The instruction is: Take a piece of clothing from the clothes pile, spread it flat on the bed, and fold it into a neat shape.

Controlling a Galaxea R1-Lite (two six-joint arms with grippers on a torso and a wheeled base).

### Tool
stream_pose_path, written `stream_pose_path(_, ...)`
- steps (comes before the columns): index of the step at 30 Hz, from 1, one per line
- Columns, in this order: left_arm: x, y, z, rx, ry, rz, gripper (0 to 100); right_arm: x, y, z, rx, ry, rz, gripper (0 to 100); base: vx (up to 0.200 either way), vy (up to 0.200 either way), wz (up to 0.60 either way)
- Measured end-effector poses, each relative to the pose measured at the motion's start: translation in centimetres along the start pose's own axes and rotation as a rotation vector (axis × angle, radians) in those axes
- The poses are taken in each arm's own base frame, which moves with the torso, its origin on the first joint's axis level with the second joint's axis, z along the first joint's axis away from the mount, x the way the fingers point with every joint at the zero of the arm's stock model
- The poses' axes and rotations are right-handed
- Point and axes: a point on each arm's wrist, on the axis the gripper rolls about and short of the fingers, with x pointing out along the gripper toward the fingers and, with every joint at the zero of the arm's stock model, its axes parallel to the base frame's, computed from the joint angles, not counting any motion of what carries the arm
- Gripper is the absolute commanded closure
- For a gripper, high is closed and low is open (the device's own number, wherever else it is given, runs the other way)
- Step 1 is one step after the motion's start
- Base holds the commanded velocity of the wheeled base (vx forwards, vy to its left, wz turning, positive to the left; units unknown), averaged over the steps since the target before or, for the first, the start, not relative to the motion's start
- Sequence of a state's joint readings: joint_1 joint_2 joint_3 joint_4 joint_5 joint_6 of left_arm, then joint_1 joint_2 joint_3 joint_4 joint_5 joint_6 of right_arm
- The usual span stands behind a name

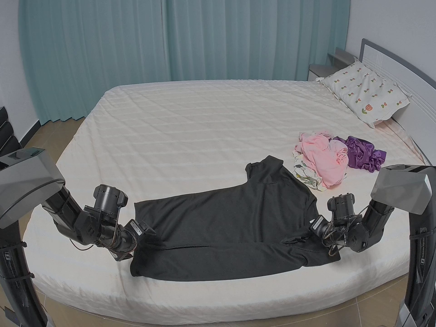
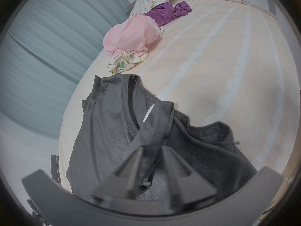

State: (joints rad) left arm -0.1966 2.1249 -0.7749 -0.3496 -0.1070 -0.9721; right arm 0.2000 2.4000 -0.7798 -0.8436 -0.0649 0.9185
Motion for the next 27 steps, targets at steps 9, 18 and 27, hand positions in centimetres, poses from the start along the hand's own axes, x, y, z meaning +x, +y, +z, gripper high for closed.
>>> stream_pose_path(9, 0.0, 0.0, 0.1, -0.002, -0.001, 0.0, 0, -0.5, 0.0, 0.4, 0.014, -0.001, 0.008, 100, 0.0, 0.0, 0.0)
stream_pose_path(18, 0.0, 0.1, 0.1, -0.003, -0.003, 0.0, 0, -2.9, 0.4, 0.8, 0.018, 0.031, 0.059, 100, 0.0, 0.0, 0.0)
stream_pose_path(27, 0.0, 0.2, 0.3, -0.008, -0.006, 0.0, 0, -3.0, -0.5, 3.0, 0.025, 0.052, 0.113, 0, 0.0, 0.0, 0.0)
